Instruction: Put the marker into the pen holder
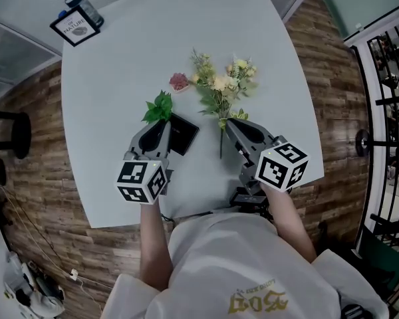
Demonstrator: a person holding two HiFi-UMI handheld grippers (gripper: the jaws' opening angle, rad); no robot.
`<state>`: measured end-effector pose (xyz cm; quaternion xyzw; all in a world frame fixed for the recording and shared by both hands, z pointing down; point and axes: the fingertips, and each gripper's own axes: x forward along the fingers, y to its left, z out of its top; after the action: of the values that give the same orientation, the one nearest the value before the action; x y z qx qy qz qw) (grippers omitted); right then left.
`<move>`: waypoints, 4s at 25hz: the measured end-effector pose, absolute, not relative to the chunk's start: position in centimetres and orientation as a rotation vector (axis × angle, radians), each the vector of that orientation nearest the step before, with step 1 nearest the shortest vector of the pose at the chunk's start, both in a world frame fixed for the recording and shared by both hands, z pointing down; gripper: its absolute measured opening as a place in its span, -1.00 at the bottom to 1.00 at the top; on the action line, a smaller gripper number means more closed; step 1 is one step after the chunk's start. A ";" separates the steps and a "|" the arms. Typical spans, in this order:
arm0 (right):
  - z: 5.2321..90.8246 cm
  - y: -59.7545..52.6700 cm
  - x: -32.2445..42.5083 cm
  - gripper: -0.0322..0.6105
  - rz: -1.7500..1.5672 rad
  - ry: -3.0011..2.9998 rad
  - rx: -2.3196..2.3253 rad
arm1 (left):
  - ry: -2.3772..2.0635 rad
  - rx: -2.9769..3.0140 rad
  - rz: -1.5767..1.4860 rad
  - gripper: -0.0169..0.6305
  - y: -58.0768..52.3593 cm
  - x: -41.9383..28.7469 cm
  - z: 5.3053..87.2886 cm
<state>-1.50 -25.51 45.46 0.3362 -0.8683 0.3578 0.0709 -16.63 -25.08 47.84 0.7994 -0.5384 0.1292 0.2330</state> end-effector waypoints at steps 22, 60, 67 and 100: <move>48.0 -26.6 -1.2 -0.85 1.136 -2.555 1.010 | -1.554 2.134 0.671 -0.81 -26.5 -15.8 51.3; 46.5 -25.8 -0.8 -0.85 1.100 -2.593 1.035 | -1.640 2.129 0.778 -0.71 -25.9 -16.0 50.9; 44.8 -24.2 -1.1 -0.85 0.997 -2.623 1.036 | -1.689 2.138 0.721 -0.71 -24.1 -16.4 48.7; 36.3 -16.4 -1.6 -0.85 0.599 -2.807 1.076 | -1.722 2.253 0.167 -0.91 -14.1 -15.7 38.5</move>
<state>-1.61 -16.41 36.32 0.3508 -0.9150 0.1954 0.0381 -15.74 -14.12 38.48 0.7841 -0.5994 0.0582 0.1501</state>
